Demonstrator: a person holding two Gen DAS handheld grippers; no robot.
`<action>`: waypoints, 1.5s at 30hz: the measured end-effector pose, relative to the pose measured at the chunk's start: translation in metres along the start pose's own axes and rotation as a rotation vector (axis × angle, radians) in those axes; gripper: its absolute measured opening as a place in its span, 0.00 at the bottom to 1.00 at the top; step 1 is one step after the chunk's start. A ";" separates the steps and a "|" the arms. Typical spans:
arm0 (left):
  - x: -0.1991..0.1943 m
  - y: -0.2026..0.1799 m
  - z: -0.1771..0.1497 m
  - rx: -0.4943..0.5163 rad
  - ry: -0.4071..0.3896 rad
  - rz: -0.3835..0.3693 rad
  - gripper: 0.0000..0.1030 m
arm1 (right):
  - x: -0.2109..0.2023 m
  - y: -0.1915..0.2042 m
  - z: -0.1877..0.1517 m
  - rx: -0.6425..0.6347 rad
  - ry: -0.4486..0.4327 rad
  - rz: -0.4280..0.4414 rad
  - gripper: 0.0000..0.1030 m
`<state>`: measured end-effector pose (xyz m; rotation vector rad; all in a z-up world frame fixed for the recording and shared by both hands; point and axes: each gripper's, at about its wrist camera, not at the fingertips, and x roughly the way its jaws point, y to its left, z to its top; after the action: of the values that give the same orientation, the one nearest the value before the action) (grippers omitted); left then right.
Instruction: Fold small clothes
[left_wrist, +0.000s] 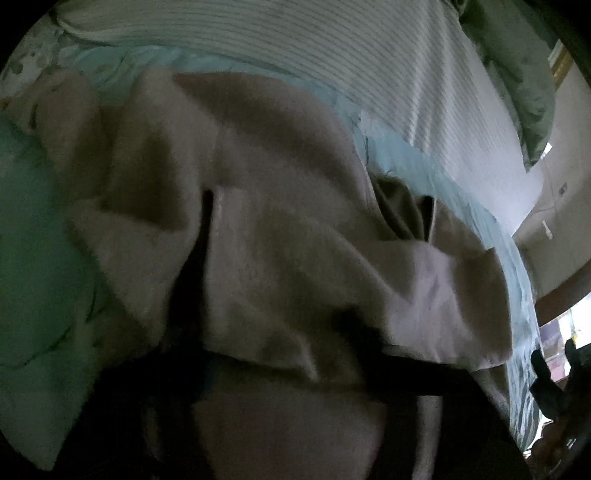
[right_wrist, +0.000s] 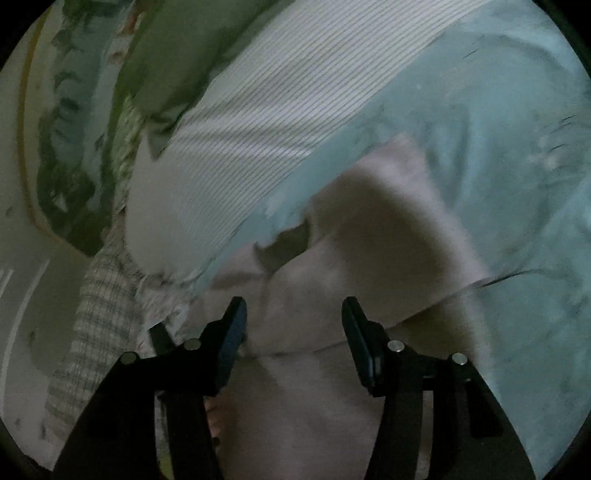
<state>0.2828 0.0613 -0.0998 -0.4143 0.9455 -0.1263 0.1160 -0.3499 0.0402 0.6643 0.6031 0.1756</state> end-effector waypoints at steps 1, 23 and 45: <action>0.001 -0.001 0.002 0.002 -0.002 -0.003 0.02 | -0.005 -0.004 0.004 -0.001 -0.014 -0.020 0.53; -0.053 0.003 0.016 0.124 -0.227 0.174 0.03 | 0.110 -0.058 0.065 -0.080 0.202 -0.255 0.08; -0.069 0.008 -0.007 0.148 -0.176 0.091 0.48 | 0.104 0.015 -0.013 -0.293 0.318 -0.315 0.52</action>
<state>0.2367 0.0861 -0.0541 -0.2407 0.7742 -0.0745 0.1938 -0.2964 -0.0072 0.2516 0.9576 0.0723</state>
